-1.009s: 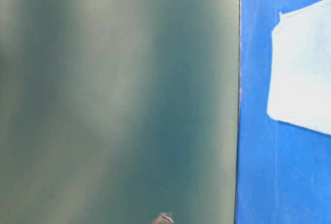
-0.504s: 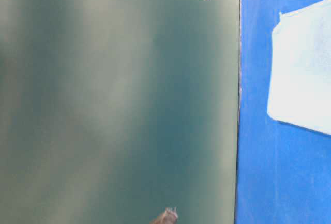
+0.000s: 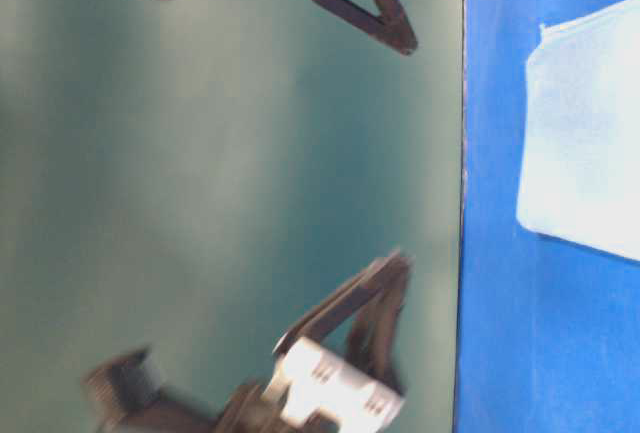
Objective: Fold the light blue towel.
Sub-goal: 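Move both grippers to the strip's top corners and pinch them, then fold the top half down onto the bottom half with both grippers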
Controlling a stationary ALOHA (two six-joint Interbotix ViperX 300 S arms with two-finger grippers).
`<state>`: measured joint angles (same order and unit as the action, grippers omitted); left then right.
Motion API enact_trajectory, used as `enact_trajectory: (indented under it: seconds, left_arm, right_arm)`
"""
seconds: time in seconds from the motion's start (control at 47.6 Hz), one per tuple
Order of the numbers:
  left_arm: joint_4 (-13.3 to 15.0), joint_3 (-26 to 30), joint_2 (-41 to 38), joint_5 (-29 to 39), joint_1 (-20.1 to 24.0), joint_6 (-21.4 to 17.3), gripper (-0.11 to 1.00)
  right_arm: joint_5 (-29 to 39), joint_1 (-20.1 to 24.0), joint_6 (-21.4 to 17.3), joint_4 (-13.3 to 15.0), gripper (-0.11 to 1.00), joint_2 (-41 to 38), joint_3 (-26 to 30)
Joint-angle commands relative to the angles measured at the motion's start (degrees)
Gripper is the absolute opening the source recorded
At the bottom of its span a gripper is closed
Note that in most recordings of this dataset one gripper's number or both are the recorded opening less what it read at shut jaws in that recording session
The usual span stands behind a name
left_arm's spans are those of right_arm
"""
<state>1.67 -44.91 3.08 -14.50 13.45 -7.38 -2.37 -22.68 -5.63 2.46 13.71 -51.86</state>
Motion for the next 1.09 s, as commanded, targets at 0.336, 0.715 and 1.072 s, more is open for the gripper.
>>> enact_trajectory:
  seconds: [0.336,0.715,1.072]
  left_arm:
    - [0.00,8.35,-17.58,-5.98,5.71,-0.18,0.78]
    - [0.00,10.72,-23.55,-5.63,5.98,0.97,0.68]
    - [0.00,10.11,-23.20,-4.13,5.89,0.26,0.05]
  right_arm:
    - [-1.76,-2.37,0.00,0.00,0.53,-13.89,4.22]
    - [-1.49,-2.55,0.00,0.00,0.49,-19.25,4.75]
    - [-1.41,-2.64,0.88,1.49,0.04,-19.16,5.62]
